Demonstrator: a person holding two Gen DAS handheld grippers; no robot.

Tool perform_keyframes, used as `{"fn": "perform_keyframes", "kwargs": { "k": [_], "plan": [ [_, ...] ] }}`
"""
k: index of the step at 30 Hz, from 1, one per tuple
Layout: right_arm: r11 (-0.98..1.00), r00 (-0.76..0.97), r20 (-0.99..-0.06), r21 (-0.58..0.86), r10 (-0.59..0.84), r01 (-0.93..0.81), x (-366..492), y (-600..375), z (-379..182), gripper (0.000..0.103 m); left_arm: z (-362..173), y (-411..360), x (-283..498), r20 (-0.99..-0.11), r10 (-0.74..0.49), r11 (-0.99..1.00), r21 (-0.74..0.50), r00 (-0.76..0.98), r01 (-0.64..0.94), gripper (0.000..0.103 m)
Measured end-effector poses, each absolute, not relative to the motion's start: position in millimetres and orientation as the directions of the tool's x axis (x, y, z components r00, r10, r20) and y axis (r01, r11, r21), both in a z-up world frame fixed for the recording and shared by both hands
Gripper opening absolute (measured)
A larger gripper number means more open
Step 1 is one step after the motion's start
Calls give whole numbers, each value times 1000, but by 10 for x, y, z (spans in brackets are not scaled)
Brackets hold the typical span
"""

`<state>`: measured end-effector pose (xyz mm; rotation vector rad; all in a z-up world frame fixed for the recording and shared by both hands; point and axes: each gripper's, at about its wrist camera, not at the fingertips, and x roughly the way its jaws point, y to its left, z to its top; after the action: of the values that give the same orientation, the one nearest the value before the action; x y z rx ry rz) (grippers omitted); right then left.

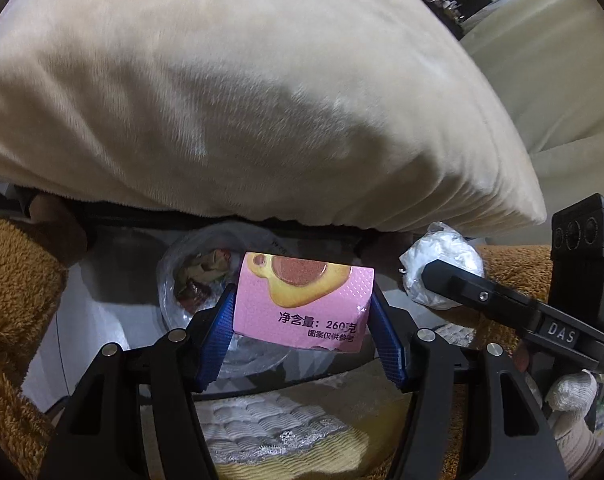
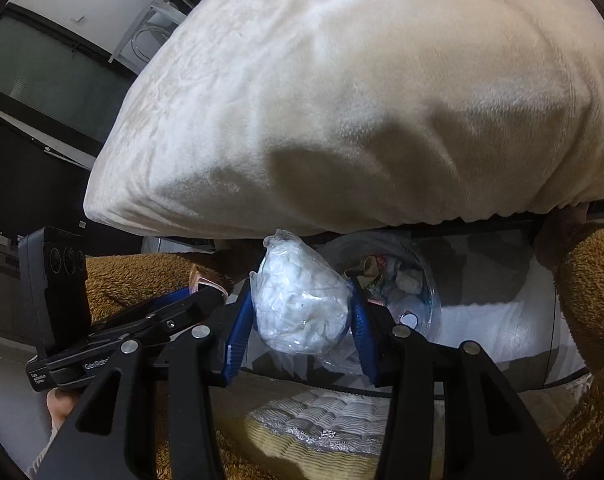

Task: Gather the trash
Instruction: 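Carry the pink box and white bag down off the bed to the clear bin, then open both tools over the bin to drop the box and bag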

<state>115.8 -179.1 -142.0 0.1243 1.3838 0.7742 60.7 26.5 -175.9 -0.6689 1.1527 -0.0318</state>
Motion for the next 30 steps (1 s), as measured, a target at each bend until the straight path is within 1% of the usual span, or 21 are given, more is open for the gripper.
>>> {"fn": "perform_keyframes", "kwargs": {
  "k": [4, 10, 16, 24, 26, 28, 30],
  "plan": [
    [781, -89, -850, 514, 519, -355, 1221, -1741, -1668, 46, -2008, 316, 665, -853, -383, 776, -506, 356, -378, 61],
    [828, -151, -874, 485, 461, -280, 1306, -1672, -1942, 46, -2174, 354, 698, -867, -399, 759, -495, 299, -423, 61],
    [857, -186, -891, 451, 415, -247, 1326, -1601, -2055, 46, -2364, 390, 801, -867, -439, 726, -497, 236, -476, 61],
    [873, -204, -893, 441, 402, -209, 1359, -1649, -2123, 48, -2431, 393, 809, -870, -455, 717, -484, 189, -502, 62],
    [874, -198, -892, 443, 406, -202, 1373, -1672, -2124, 49, -2466, 371, 807, -876, -446, 722, -473, 183, -505, 66],
    [873, -197, -890, 446, 411, -195, 1386, -1681, -2111, 52, -2484, 376, 812, -865, -469, 710, -489, 177, -507, 78],
    [873, -192, -890, 447, 413, -195, 1390, -1682, -2110, 56, -2471, 367, 817, -874, -454, 722, -476, 175, -502, 78]
  ]
}}
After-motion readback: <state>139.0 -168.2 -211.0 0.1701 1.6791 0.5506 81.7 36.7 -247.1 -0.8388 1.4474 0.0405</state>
